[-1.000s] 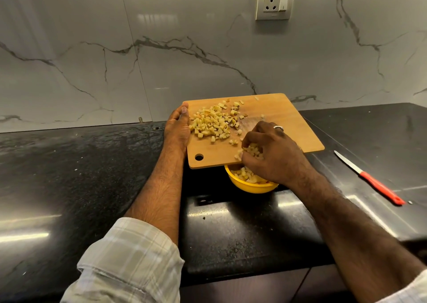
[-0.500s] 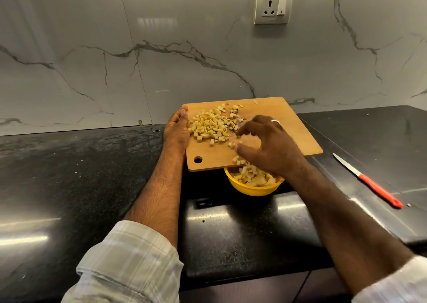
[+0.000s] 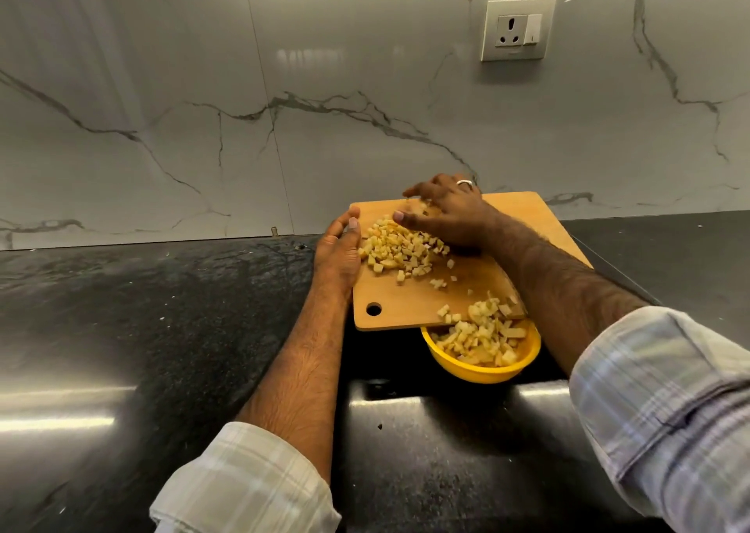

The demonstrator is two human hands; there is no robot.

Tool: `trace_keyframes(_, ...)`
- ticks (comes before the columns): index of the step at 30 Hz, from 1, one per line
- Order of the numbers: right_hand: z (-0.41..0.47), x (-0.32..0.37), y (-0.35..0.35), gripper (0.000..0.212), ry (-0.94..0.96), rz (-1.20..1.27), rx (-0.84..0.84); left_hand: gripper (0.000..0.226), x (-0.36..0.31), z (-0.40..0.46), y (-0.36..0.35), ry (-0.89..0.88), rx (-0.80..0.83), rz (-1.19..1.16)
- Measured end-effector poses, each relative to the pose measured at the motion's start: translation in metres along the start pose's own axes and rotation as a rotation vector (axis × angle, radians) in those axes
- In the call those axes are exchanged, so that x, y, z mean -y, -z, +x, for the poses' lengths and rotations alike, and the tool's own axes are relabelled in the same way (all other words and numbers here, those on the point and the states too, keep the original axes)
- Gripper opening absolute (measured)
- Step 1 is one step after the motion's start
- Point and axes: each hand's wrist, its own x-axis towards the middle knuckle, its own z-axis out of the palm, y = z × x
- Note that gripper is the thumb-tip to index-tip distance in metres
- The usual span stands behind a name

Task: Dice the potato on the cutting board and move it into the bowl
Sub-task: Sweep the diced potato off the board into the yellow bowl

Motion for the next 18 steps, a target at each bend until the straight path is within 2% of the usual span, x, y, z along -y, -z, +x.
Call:
trace_keyframes(4, -0.006, 0.015, -0.006, 0.092, 0.087, -0.107, 0.049, 0.027, 0.003, 0.004, 0.003, -0.007, -0.009, 0.059)
trace_keyframes(7, -0.015, 0.025, -0.010, 0.090, 0.125, -0.174, 0.026, 0.023, 0.004, 0.006, 0.005, -0.009, -0.015, 0.097)
trace_keyframes(18, -0.051, 0.012, -0.016, 0.040, 0.130, -0.146, -0.064, 0.024, 0.005, 0.006, 0.003, -0.013, -0.023, 0.064)
